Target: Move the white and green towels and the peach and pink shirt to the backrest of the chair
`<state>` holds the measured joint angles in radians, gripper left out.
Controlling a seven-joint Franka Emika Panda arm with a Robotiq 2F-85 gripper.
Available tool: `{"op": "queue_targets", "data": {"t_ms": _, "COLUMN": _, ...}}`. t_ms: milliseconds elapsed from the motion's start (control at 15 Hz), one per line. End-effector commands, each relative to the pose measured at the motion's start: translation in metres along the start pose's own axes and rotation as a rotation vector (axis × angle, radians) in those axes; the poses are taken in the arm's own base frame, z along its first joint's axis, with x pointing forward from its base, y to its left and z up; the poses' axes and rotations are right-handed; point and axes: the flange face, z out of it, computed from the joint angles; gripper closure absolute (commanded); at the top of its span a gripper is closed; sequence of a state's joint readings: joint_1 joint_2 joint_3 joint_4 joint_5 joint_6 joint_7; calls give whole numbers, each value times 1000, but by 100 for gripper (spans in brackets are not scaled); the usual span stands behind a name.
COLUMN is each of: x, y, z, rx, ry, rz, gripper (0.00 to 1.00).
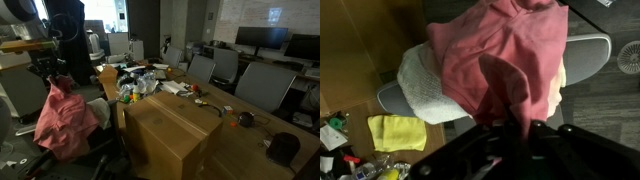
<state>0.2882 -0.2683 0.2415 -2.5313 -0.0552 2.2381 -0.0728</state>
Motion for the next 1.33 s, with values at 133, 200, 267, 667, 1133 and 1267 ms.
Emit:
{"op": "queue_targets", "data": {"t_ms": 133, "x": 22, "y": -8, "z": 37, "rx": -25, "ry": -80, "rz": 35, "gripper": 99}}
{"op": "queue_targets", "data": {"t_ms": 200, "x": 23, "y": -10, "z": 42, "rx": -28, "ry": -92, "rz": 34, "gripper": 99}}
{"op": "queue_targets", "data": {"t_ms": 267, "x": 24, "y": -12, "z": 45, "rx": -36, "ry": -101, "rz": 32, "gripper": 99}}
{"op": "queue_targets", "data": {"t_ms": 667, "x": 24, "y": -14, "z": 58, "rx": -97, "ry": -137, "rz": 7, "gripper": 69}}
{"op": "queue_targets", "data": {"t_ms": 1133, "x": 19, "y": -5, "z": 53, "rx": -177, "ry": -175, "rz": 2, "gripper": 17}}
{"op": "queue_targets", "data": {"t_ms": 1267, "x": 16, "y": -1, "z": 50, "rx": -215, "ry": -196, "rz": 5, "gripper": 2}}
